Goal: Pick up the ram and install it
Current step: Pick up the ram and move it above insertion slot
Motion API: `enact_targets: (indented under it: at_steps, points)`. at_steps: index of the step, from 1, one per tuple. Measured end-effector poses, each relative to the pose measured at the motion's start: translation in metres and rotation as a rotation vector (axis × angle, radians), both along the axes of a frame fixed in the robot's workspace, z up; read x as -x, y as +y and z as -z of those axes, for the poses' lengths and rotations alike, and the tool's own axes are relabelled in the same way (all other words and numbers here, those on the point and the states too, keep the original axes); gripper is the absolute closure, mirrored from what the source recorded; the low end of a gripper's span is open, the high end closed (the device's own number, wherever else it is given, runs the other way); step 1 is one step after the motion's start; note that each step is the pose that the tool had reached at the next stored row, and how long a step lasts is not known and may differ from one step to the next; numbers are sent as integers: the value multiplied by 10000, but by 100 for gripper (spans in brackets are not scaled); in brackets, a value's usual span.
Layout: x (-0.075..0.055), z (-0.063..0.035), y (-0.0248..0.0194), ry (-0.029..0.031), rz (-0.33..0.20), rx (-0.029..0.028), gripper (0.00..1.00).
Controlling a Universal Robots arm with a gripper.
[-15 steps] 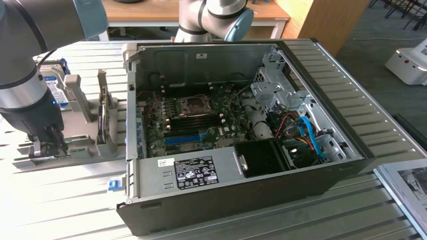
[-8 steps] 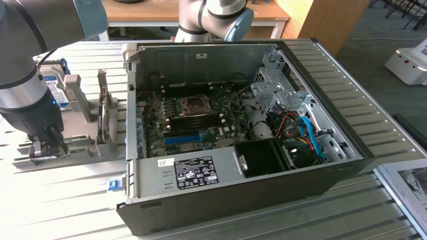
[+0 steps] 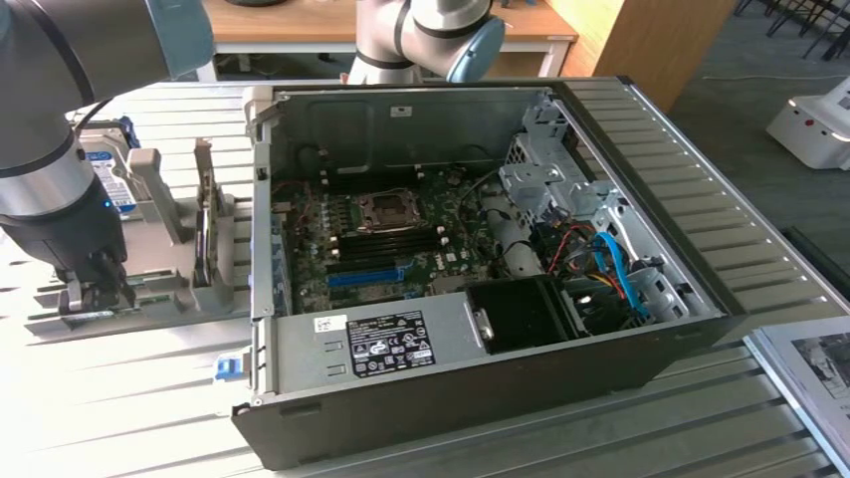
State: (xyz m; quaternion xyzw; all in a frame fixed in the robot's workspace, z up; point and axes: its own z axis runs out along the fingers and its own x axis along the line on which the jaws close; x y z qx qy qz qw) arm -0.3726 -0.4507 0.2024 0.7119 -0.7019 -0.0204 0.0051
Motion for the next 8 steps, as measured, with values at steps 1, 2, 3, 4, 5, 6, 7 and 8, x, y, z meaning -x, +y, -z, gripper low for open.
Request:
enact_targets:
  at_steps: [1,2,3,4,5,6,7,8]
  points:
    - [0,0,0,0,0,0,89]
    - [0,0,0,0,1,0,89]
    - [0,-1,0,0,0,0,89]
    - [-1,-5,0,-1,0,0,89]
    - [0,-16,0,0,1,0,89]
    - [0,-28,0,1,1,1,89]
    - [0,-41,0,-1,1,0,89]
    - [0,-56,0,-1,1,0,89]
